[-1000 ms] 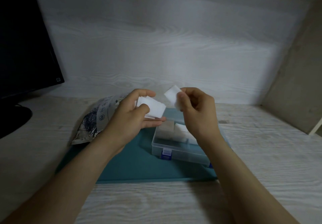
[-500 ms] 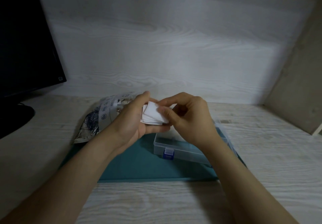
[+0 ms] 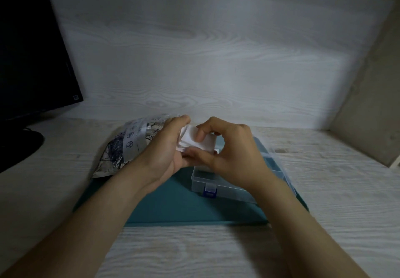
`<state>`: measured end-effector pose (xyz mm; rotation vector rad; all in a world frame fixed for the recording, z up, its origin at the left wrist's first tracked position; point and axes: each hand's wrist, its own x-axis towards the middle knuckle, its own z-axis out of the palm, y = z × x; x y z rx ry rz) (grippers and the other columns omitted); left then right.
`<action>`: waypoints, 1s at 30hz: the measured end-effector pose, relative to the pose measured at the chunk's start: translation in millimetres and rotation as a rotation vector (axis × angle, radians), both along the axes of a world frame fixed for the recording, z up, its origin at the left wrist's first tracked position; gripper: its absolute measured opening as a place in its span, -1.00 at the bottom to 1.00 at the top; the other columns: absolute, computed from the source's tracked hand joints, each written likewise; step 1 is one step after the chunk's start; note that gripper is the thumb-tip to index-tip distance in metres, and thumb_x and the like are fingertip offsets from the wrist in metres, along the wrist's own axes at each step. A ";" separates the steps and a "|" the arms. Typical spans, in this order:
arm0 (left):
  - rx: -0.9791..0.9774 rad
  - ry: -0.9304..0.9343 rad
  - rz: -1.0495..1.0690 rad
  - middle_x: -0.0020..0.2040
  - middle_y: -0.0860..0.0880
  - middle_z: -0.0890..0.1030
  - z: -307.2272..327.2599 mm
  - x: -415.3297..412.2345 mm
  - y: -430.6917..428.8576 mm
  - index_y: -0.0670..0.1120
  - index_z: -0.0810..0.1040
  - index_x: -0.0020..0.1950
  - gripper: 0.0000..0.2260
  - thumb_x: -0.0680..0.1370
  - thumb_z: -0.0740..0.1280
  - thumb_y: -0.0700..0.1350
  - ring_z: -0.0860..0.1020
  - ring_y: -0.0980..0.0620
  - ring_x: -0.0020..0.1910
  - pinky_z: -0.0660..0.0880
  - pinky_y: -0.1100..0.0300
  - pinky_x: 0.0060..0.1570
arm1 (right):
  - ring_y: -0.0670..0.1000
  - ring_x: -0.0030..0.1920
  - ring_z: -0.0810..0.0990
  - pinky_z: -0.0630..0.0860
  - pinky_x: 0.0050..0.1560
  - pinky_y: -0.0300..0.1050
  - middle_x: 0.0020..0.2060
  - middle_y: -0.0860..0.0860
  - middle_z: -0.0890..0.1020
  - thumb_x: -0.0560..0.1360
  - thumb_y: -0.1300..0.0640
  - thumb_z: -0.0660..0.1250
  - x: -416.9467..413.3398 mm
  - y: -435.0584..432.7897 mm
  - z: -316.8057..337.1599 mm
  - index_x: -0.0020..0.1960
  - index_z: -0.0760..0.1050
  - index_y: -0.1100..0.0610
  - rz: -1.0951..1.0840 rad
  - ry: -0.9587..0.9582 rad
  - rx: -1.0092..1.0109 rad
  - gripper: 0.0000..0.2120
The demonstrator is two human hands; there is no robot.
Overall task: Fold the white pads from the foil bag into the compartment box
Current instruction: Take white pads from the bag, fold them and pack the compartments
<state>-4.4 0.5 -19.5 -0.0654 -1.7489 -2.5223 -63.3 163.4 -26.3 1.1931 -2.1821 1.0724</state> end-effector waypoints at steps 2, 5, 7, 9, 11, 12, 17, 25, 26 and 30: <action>0.070 0.000 -0.036 0.05 -0.23 0.67 0.0 1.3 -0.7 -0.22 0.51 0.27 -0.72 0.72 0.13 -0.08 0.71 -0.15 -0.09 0.65 0.01 -0.19 | 0.02 -0.11 0.66 0.60 -0.12 0.06 -0.13 -0.09 0.71 0.39 -0.07 0.65 0.2 -0.2 0.9 -0.05 0.57 -0.03 0.023 -0.035 0.007 -0.70; 0.128 0.007 -0.031 -0.04 -0.13 0.68 -3.2 1.0 -2.1 -0.15 0.41 0.41 -0.66 0.65 0.11 -0.24 0.72 -0.13 -0.16 0.63 0.05 -0.29 | 0.04 -0.07 0.67 0.62 -0.07 0.08 -0.06 -0.06 0.72 0.35 -0.04 0.68 -0.5 0.6 1.9 -0.13 0.58 0.00 0.024 -0.041 0.081 -0.70; 0.092 0.025 -0.038 -0.13 -0.09 0.70 -5.6 -0.7 -2.9 -0.14 0.40 0.40 -0.60 0.56 0.14 -0.30 0.71 -0.09 -0.21 0.63 0.07 -0.30 | -0.01 -0.01 0.65 0.60 0.01 0.04 -0.05 -0.07 0.71 0.34 -0.03 0.69 0.3 1.4 2.9 -0.16 0.60 0.01 0.003 -0.009 0.092 -0.71; 0.044 0.036 -0.044 -0.12 -0.08 0.72 -5.0 -0.6 -3.2 -0.11 0.41 0.38 -0.50 0.42 0.22 -0.27 0.71 -0.13 -0.16 0.63 0.06 -0.26 | -0.04 0.02 0.63 0.58 0.04 -0.01 -0.05 -0.08 0.71 0.30 -0.05 0.71 2.5 1.6 4.0 -0.15 0.61 0.01 0.002 0.019 0.099 -0.68; 0.011 0.024 -0.032 -0.05 -0.12 0.70 -4.9 -0.9 -3.3 -0.07 0.42 0.39 -0.41 0.33 0.26 -0.25 0.68 -0.14 -0.10 0.61 0.04 -0.19 | -0.05 -0.01 0.62 0.55 0.00 -0.10 -0.08 -0.09 0.71 0.29 -0.05 0.72 3.0 0.7 2.8 -0.16 0.60 0.03 0.017 0.055 0.113 -0.66; 0.007 0.014 -0.030 -0.02 -0.14 0.68 -5.5 -1.6 -2.4 -0.07 0.41 0.38 -0.41 0.33 0.28 -0.25 0.66 -0.15 -0.09 0.61 0.04 -0.18 | -0.05 -0.05 0.60 0.52 -0.03 -0.16 -0.12 -0.08 0.69 0.30 -0.03 0.71 2.6 0.3 1.9 -0.17 0.58 0.04 0.014 0.068 0.108 -0.67; -0.042 0.020 -0.038 0.08 -0.21 0.64 -10.5 -7.2 -2.3 -0.11 0.40 0.33 -0.55 0.43 0.33 -0.21 0.58 -0.19 0.04 0.61 -0.04 -0.05 | -0.04 -0.12 0.49 0.42 -0.18 -0.24 -0.12 -0.05 0.59 0.39 0.04 0.63 -0.6 1.5 0.8 0.01 0.42 0.03 -0.029 0.108 0.065 -0.60; -0.007 0.010 0.027 0.18 -0.26 0.63 -10.1 -5.9 1.8 -0.19 0.43 0.42 -0.56 0.53 0.28 -0.28 0.66 -0.12 0.03 0.59 0.03 -0.14 | -0.05 -0.05 0.64 0.56 -0.11 -0.18 0.02 -0.13 0.69 0.42 0.00 0.63 3.4 4.3 2.4 0.32 0.37 -0.02 0.052 -0.018 0.065 -0.39; 0.000 0.015 0.058 0.20 -0.27 0.63 -9.6 -5.8 2.7 -0.16 0.44 0.41 -0.62 0.59 0.26 -0.33 0.66 -0.12 0.00 0.57 0.06 -0.16 | -0.06 -0.04 0.66 0.57 -0.10 -0.22 0.01 -0.13 0.70 0.41 -0.01 0.64 3.6 6.0 3.6 0.35 0.36 -0.05 0.058 -0.098 0.029 -0.36; -0.079 0.099 0.163 0.09 -0.23 0.68 -9.8 -4.3 5.5 -0.10 0.48 0.38 -0.65 0.65 0.27 -0.40 0.70 -0.12 0.02 0.67 0.05 -0.05 | -0.02 -0.10 0.72 0.68 -0.06 0.03 -0.08 -0.06 0.74 0.48 0.08 0.59 -3.7 13.5 3.7 0.25 0.61 0.04 0.016 -0.271 -0.121 -0.63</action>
